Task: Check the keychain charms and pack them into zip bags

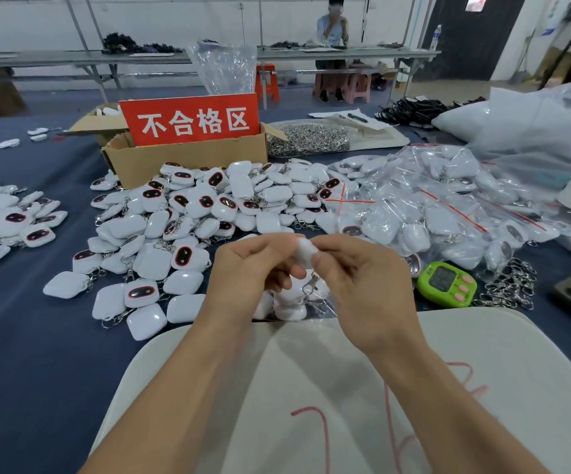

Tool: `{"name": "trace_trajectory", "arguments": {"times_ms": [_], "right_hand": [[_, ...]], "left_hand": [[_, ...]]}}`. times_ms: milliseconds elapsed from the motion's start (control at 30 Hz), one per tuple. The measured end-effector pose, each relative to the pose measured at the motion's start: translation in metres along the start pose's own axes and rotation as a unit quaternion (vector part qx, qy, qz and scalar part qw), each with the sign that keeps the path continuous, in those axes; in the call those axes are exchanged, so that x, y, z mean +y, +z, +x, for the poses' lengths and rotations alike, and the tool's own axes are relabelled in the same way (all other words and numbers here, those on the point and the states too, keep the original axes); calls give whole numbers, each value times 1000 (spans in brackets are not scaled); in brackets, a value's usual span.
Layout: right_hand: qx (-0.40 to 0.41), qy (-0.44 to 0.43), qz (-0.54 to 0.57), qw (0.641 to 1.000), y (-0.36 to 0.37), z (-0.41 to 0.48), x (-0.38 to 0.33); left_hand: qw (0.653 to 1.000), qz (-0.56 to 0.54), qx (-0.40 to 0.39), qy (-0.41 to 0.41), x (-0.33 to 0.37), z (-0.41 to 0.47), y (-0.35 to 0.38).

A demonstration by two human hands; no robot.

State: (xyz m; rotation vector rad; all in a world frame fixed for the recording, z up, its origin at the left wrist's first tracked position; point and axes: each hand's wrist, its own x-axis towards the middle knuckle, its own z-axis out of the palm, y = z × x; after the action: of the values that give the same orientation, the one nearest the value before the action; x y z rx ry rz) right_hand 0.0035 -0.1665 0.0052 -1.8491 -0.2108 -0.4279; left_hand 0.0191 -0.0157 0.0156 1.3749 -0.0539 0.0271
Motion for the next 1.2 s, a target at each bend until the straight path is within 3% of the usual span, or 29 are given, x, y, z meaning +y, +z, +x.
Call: {"name": "trace_trajectory", "arguments": {"times_ms": [167, 400, 567, 667, 733, 833, 933, 1067, 1200], "right_hand": [[23, 35, 64, 997, 1, 2, -3], [26, 39, 50, 998, -2, 1, -9], [48, 43, 20, 998, -8, 4, -10], [105, 88, -4, 991, -16, 10, -5], [152, 120, -6, 981, -24, 15, -3], [182, 136, -47, 973, -32, 15, -2], [170, 147, -120, 967, -35, 15, -1], [114, 159, -177, 965, -38, 17, 4], [33, 190, -63, 979, -31, 18, 5]], "left_hand": [[999, 29, 7, 39, -2, 1, 1], [998, 36, 3, 47, -3, 3, 1], [992, 109, 15, 54, -8, 2, 5], [980, 184, 53, 55, -14, -4, 8], [935, 337, 68, 90, -21, -12, 15], [802, 581, 81, 109, -26, -26, 36], [744, 663, 27, 81, -29, -29, 49], [766, 636, 32, 87, -27, -30, 47], [829, 549, 37, 102, -25, -31, 44]]}}
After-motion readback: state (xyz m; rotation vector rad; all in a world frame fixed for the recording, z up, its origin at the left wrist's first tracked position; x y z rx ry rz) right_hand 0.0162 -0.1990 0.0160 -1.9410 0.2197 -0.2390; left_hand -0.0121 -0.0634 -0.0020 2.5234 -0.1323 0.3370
